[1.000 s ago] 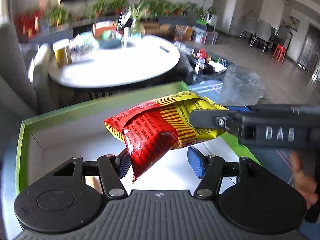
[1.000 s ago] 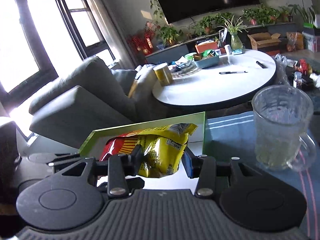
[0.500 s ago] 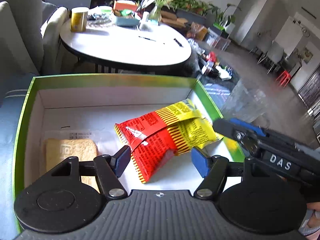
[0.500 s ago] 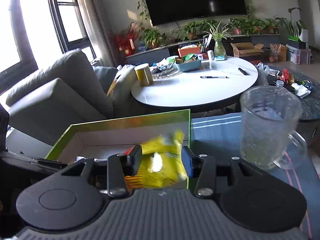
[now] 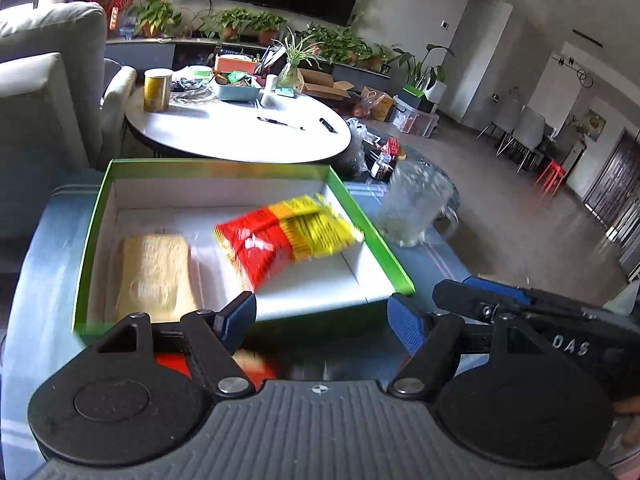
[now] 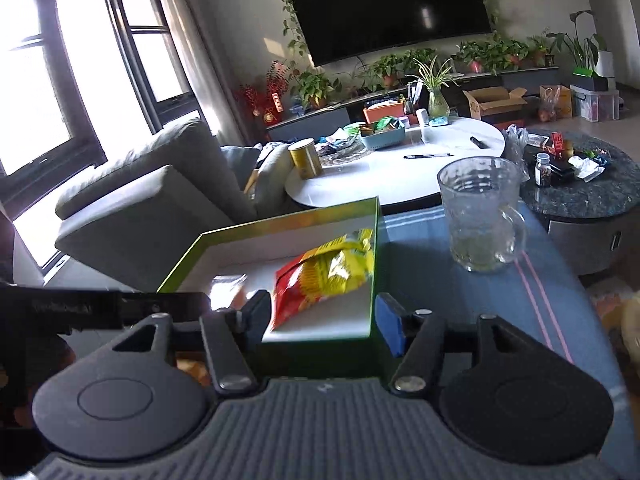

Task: Organize snacks
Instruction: 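Grasp the green cracker bag with the right gripper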

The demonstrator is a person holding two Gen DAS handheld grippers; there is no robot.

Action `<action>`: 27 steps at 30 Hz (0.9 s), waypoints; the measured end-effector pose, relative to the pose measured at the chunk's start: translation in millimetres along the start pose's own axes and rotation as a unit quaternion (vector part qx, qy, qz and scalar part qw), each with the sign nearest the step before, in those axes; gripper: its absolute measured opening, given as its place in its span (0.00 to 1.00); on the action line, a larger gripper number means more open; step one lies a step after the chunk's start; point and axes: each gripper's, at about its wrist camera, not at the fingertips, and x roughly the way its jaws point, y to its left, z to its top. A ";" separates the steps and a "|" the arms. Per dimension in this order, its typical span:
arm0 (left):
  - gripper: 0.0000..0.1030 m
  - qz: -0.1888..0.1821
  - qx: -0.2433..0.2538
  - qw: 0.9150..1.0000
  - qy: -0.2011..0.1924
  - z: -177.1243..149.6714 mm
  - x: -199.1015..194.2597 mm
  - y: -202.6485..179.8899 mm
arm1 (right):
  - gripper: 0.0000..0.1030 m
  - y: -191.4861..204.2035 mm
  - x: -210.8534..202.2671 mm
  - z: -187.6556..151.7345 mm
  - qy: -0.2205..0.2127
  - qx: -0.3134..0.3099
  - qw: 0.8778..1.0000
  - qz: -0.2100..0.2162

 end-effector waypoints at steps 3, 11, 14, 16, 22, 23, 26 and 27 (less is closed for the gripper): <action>0.68 -0.001 -0.009 1.000 0.004 -25.1 -15.3 -2.6 | 0.60 3.5 -11.1 -12.8 0.009 0.003 1.000 0.012; 0.71 0.035 0.017 0.999 0.002 -76.6 -47.5 -14.1 | 0.63 9.5 -32.4 -49.7 0.041 0.018 0.998 0.040; 0.71 0.030 0.015 0.999 0.003 -85.7 -57.8 -17.1 | 0.63 12.7 -41.3 -57.4 0.042 0.014 0.998 0.041; 0.71 0.029 0.020 0.999 -0.001 -92.0 -64.9 -20.7 | 0.63 17.3 -47.8 -61.9 0.039 0.001 0.999 0.035; 0.72 0.022 0.039 0.999 -0.002 -100.7 -77.2 -26.5 | 0.63 18.6 -58.2 -71.9 0.038 -0.003 0.998 0.045; 0.72 0.022 0.040 0.999 -0.003 -102.5 -78.5 -26.8 | 0.63 17.6 -59.4 -75.0 0.038 -0.001 0.998 0.044; 0.72 0.019 0.039 0.999 -0.001 -107.6 -79.6 -25.3 | 0.63 14.1 -57.8 -78.2 0.043 0.008 0.998 0.041; 0.72 0.018 0.039 0.999 0.000 -109.7 -79.7 -25.2 | 0.63 12.9 -56.2 -78.4 0.047 0.011 0.998 0.038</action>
